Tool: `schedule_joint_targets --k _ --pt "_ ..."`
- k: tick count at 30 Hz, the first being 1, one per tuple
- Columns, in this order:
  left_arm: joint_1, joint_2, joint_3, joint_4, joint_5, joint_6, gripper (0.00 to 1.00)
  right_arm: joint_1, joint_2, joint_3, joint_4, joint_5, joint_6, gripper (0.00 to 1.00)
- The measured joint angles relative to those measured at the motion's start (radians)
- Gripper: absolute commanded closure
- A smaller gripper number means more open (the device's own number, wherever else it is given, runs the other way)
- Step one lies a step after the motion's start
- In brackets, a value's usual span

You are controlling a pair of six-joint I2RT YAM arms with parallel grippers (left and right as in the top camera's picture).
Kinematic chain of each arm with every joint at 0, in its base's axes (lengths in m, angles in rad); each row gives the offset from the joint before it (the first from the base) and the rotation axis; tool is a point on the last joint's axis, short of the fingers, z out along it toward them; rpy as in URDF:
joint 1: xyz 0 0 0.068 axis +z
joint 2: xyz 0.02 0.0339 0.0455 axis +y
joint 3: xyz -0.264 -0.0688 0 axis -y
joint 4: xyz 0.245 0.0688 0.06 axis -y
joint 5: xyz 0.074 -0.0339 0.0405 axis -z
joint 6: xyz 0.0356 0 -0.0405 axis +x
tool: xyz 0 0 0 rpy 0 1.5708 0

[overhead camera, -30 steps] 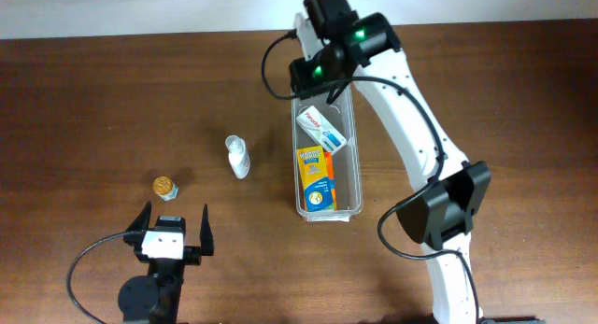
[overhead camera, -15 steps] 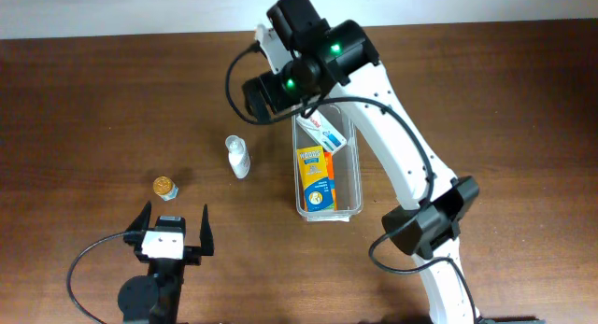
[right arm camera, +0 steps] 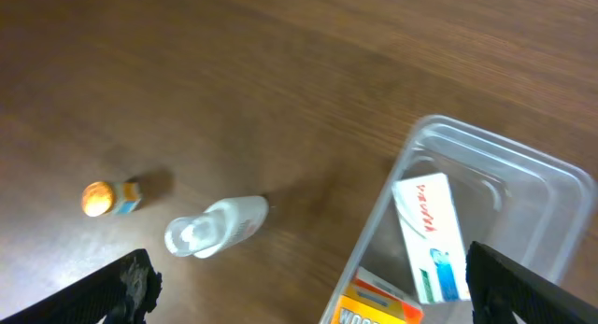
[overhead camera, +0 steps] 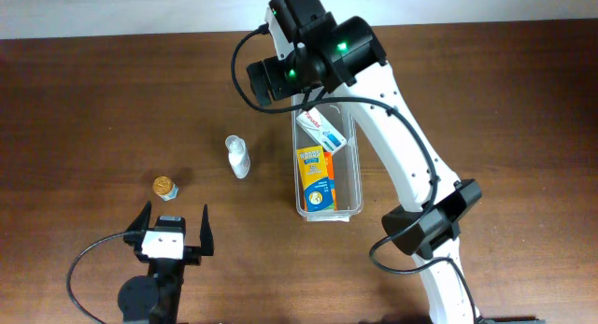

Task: Pack container
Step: 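Open the right gripper and raise it away from the container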

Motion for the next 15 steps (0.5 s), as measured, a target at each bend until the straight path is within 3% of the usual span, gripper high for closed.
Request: schedule_joint_targets --k 4,9,15 --pt "0.000 0.000 0.000 0.000 0.000 0.000 0.00 0.027 0.000 0.000 -0.017 0.053 0.105 0.10" --pt "0.000 0.000 0.000 0.000 0.000 0.000 0.01 0.053 0.000 0.000 -0.027 0.071 0.234 0.04" --pt "0.000 0.000 0.000 0.000 0.000 0.000 0.01 0.075 0.000 0.000 -0.022 0.082 0.377 0.04"
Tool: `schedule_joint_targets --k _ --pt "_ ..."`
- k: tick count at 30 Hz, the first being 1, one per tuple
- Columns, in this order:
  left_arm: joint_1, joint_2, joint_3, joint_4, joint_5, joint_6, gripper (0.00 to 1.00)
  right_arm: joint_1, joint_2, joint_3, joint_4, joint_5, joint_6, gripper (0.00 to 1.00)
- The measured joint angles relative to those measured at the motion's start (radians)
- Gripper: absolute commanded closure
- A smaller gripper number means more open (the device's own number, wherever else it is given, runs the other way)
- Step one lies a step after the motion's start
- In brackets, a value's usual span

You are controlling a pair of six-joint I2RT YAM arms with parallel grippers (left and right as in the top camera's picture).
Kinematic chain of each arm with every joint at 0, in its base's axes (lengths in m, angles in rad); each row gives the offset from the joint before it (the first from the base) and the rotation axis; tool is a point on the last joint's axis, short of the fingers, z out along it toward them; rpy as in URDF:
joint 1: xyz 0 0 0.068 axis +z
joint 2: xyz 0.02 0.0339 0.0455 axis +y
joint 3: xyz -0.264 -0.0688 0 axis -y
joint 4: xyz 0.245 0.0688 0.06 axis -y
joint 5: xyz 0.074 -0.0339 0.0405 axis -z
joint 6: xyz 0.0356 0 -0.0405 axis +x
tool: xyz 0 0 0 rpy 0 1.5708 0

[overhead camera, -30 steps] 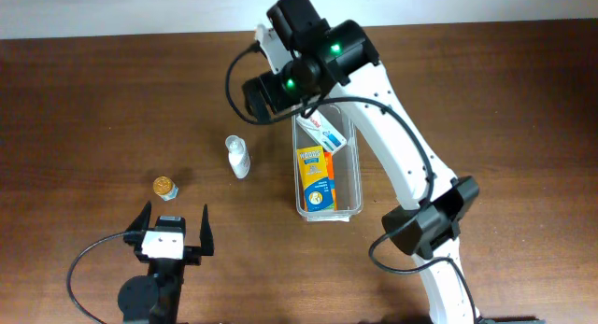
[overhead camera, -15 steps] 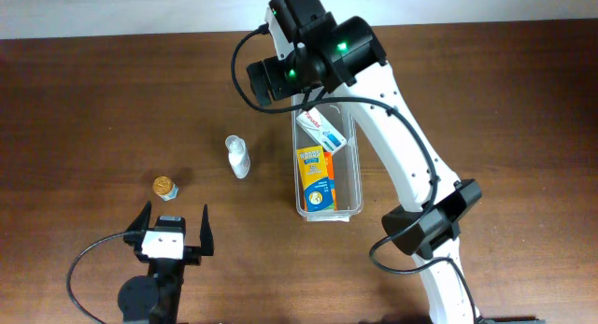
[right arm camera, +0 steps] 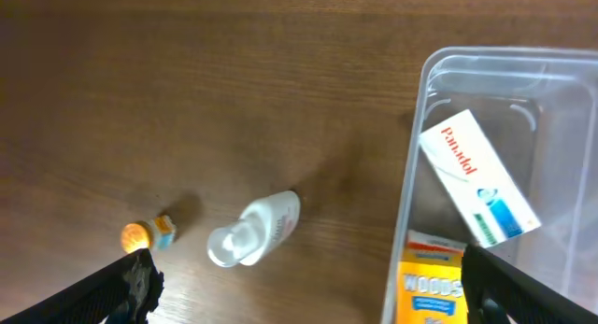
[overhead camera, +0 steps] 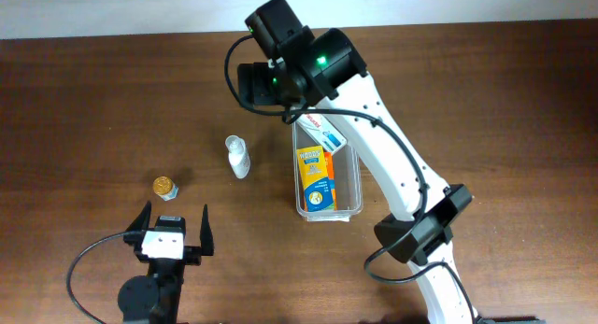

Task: Pack container
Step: 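Open the right gripper and raise it away from the container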

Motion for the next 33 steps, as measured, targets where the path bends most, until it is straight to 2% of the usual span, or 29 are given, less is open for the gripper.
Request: schedule_joint_targets --k 9,15,22,27,33 --pt "0.000 0.000 0.000 0.000 0.000 0.000 0.01 0.044 0.003 0.000 -0.001 0.101 0.132 0.05" --pt "0.000 0.000 0.000 0.000 0.000 0.000 0.01 0.078 0.071 0.000 -0.001 0.101 0.169 0.00" --pt "0.000 0.000 0.000 0.000 0.000 0.000 0.01 0.085 0.131 -0.001 -0.001 0.100 0.203 0.01" --pt "0.000 0.000 0.000 0.000 0.000 0.000 0.01 0.002 0.125 0.045 -0.051 0.122 0.216 0.02" --pt "0.000 0.000 0.000 0.000 0.000 0.000 0.00 -0.188 0.043 0.100 -0.291 0.219 0.211 0.02"
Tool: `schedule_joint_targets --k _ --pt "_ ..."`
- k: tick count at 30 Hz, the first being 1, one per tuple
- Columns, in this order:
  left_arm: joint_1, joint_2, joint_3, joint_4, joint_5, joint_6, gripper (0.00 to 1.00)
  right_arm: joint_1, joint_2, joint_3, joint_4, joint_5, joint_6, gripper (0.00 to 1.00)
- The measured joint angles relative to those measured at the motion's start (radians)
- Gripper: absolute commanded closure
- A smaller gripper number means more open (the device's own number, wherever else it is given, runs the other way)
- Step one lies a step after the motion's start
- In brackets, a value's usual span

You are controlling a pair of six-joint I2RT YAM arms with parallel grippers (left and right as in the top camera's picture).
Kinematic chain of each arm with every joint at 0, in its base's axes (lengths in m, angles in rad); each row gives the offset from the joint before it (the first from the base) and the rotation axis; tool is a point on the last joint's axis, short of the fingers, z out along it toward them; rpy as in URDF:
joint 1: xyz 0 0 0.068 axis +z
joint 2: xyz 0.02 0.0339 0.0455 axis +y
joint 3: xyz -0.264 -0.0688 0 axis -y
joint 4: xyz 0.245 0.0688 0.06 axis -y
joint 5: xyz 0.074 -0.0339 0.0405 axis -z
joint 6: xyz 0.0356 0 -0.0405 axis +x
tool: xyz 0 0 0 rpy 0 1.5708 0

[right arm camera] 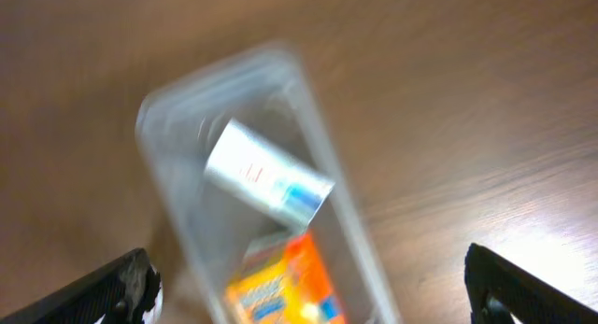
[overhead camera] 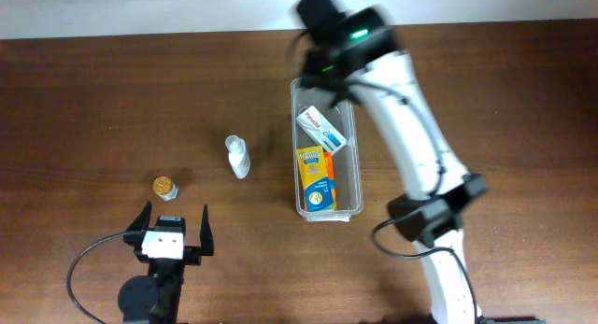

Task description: Pack container

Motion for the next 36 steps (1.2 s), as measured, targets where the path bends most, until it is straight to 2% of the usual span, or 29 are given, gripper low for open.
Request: schedule_joint_targets --k 9,20,26,36 --pt "0.000 0.000 0.000 0.000 0.000 0.000 0.01 -0.283 -0.045 0.016 0.000 0.026 -0.106 0.02" --pt "0.000 0.000 0.000 0.000 0.000 0.000 0.01 -0.701 -0.045 0.016 0.000 0.033 -0.296 0.02" --pt "0.000 0.000 0.000 0.000 0.000 0.000 0.01 -0.777 -0.045 -0.036 0.003 0.049 -0.317 0.02" --pt "0.000 0.000 0.000 0.000 0.000 0.000 0.01 -0.851 -0.045 -0.248 0.103 0.058 -0.320 0.02"
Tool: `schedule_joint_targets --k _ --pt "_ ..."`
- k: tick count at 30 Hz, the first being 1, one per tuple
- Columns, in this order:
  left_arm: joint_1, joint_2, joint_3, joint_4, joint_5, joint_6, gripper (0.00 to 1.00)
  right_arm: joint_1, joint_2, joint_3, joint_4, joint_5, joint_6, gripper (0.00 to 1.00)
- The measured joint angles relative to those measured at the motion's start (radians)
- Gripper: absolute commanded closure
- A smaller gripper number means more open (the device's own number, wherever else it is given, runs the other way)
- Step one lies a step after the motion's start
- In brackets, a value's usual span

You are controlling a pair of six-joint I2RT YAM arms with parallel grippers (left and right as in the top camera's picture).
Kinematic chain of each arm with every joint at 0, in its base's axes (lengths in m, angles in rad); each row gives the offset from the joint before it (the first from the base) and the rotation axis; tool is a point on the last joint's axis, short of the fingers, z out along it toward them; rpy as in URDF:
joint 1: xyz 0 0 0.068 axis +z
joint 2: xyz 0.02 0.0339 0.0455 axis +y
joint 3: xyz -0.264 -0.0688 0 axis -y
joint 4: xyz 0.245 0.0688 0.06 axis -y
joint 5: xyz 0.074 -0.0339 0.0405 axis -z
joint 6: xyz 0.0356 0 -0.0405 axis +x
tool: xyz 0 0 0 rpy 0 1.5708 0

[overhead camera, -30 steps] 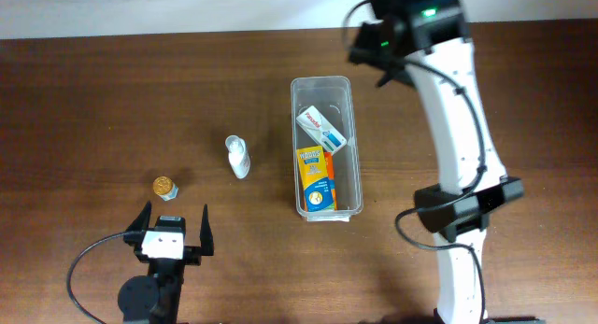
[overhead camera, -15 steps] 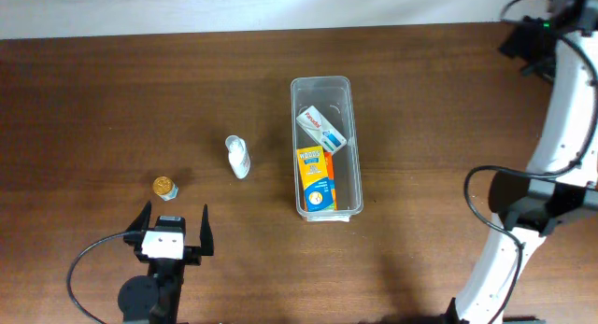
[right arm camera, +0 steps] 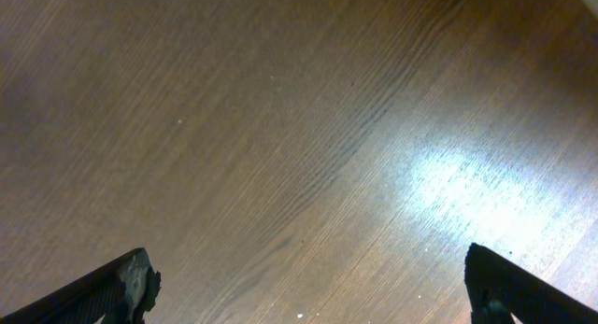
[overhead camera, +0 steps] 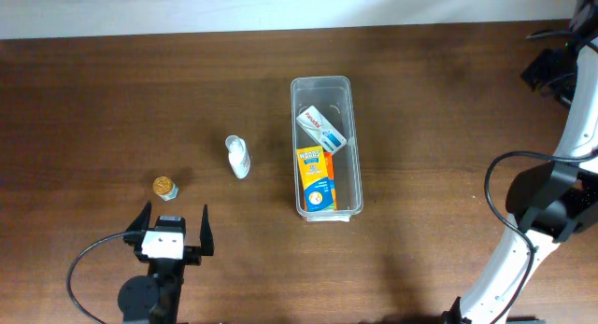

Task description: Pack container

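Note:
The clear plastic container [overhead camera: 320, 89] stands mid-table, holding a white medicine box [overhead camera: 321, 129] and an orange box [overhead camera: 317, 179]. To its left a white bottle [overhead camera: 238, 156] lies on the wood, and a small gold-capped jar [overhead camera: 166, 186] sits further left. My right arm [overhead camera: 561, 72] is at the table's far right edge, far from all of these. My right gripper [right arm camera: 313, 291] is open, its fingertips [right arm camera: 131, 285] wide apart over bare wood with nothing between them. My left gripper [overhead camera: 174, 223] rests open at the front left, just below the jar.
The brown wooden table [overhead camera: 439, 128] runs to a white wall along the back. My right arm's base and cable [overhead camera: 547, 198] stand at the right edge. A glare patch [right arm camera: 467, 184] lies on the wood under the right wrist.
My right arm has gone from above the container's far end to the table's far right edge. Its wrist view now holds only bare wood. The bottle, jar and boxes have not moved.
My open right gripper first hung over the container's far end, looking at the bottle and jar. It then stood slightly further left, later over the container's back rim, and now far right. It has stayed empty throughout, and the left arm has stayed still.

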Motion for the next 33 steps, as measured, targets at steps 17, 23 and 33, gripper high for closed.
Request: schedule_joint_targets --k 17,23,33 --pt "0.000 0.000 0.000 0.021 -0.024 0.000 0.01 -0.001 0.000 -0.010 0.077 0.000 -0.010 0.02" --pt "0.000 0.000 0.000 0.026 -0.034 0.000 0.01 -0.001 0.000 -0.010 0.077 0.000 -0.010 0.02" --pt "0.000 0.000 -0.006 0.346 -0.003 -0.002 0.00 -0.001 0.000 -0.010 0.077 0.000 -0.011 0.02"
